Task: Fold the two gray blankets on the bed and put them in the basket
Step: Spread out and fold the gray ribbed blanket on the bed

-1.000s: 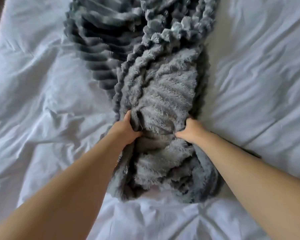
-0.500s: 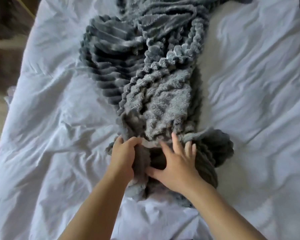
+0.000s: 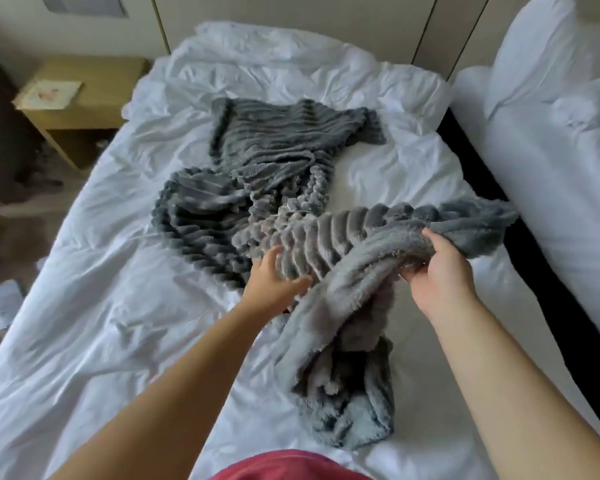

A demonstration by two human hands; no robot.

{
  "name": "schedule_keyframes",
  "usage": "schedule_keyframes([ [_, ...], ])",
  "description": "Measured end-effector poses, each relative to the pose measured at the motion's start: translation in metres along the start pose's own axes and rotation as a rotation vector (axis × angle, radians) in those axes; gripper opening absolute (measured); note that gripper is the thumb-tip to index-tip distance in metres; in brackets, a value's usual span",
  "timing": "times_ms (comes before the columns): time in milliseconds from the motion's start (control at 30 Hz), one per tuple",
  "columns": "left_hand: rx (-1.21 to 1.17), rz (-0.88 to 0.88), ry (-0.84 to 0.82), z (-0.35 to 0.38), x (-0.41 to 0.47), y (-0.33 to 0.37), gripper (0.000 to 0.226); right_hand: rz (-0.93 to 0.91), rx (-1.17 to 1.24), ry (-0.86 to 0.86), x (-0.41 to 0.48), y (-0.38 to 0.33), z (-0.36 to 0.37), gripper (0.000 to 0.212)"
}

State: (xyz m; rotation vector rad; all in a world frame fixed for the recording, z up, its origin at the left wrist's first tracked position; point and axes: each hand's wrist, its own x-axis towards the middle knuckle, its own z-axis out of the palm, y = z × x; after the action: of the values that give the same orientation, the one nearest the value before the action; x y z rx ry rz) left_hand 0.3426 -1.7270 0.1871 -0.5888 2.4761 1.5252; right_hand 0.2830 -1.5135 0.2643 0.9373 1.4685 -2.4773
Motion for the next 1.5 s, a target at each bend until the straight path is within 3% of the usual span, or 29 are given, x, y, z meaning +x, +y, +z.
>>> schedule_keyframes([
  [100,0.031,-0.364,-0.232,0.058,-0.01,-0.055,0.12,-0.011,0.051,0.046,0.011,-0.012,-0.033,0.025],
  [167,-0.126,-0.533,-0.223,0.095,-0.018,-0.084,0.117,-0.005,0.023,0.073,0.017,-0.012,-0.053,0.014],
  [267,-0.426,-0.848,-0.121,0.143,-0.029,-0.11,0.08,-0.011,-0.12,0.133,0.033,-0.006,-0.084,0.016],
  [333,-0.564,-1.005,-0.293,0.158,-0.038,-0.117,0.045,-0.022,-0.336,0.202,0.045,0.002,-0.105,0.021],
  [400,-0.537,-1.019,-0.471,0.152,-0.042,-0.116,0.021,0.003,-0.621,0.204,0.057,0.01,-0.123,0.019],
  [467,-0.273,-0.908,-0.459,0.122,-0.032,-0.1,0.015,0.102,-0.808,0.146,0.066,0.015,-0.134,0.021],
  [500,-0.089,-0.814,-0.346,0.101,-0.023,-0.087,0.017,0.124,-0.869,0.123,0.071,0.015,-0.136,0.024],
  [567,0.178,-0.543,0.035,0.053,-0.004,-0.054,0.022,0.074,-0.863,0.105,0.078,0.011,-0.132,0.027],
  [700,0.08,0.103,0.717,-0.034,0.0,0.019,0.022,-0.079,-0.567,0.058,0.087,0.001,-0.108,0.009],
  [733,0.156,0.274,0.842,-0.047,-0.005,0.03,0.026,-0.085,-0.536,0.046,0.089,0.003,-0.106,0.008],
  [800,0.39,0.552,0.88,-0.052,-0.017,0.035,0.031,-0.05,-0.556,0.028,0.094,0.014,-0.106,0.012],
  [867,0.497,0.591,0.507,-0.028,-0.032,0.018,0.029,0.042,-0.65,0.058,0.096,0.037,-0.119,0.017],
  [1033,0.943,-0.232,-0.833,0.048,-0.082,-0.105,0.043,0.508,-1.11,0.136,0.072,0.1,-0.213,0.029],
  [1100,0.986,-0.57,-1.125,0.058,-0.099,-0.144,0.063,0.627,-1.291,0.151,0.054,0.108,-0.243,0.025],
  [1133,0.867,-0.677,-1.109,0.06,-0.104,-0.159,0.068,0.649,-1.399,0.167,0.048,0.11,-0.253,0.025],
  [1167,0.708,-0.7,-0.979,0.062,-0.107,-0.169,0.064,0.634,-1.508,0.196,0.047,0.111,-0.261,0.034],
  [1267,0.49,-0.528,-0.137,0.054,-0.104,-0.191,0.034,0.428,-1.662,0.338,0.054,0.109,-0.27,0.069],
  [1333,0.446,-0.431,0.328,0.043,-0.1,-0.202,0.015,0.237,-1.614,0.3,0.065,0.105,-0.267,0.08],
  [1367,0.419,-0.423,0.414,0.04,-0.096,-0.207,0.033,0.176,-1.563,0.235,0.071,0.105,-0.262,0.084],
  [1433,0.149,-0.481,0.375,0.041,-0.087,-0.21,0.076,0.112,-1.464,0.086,0.08,0.11,-0.248,0.089],
  [1500,-0.05,-0.557,0.235,0.051,-0.081,-0.202,0.087,0.161,-1.45,-0.015,0.086,0.12,-0.239,0.093],
])
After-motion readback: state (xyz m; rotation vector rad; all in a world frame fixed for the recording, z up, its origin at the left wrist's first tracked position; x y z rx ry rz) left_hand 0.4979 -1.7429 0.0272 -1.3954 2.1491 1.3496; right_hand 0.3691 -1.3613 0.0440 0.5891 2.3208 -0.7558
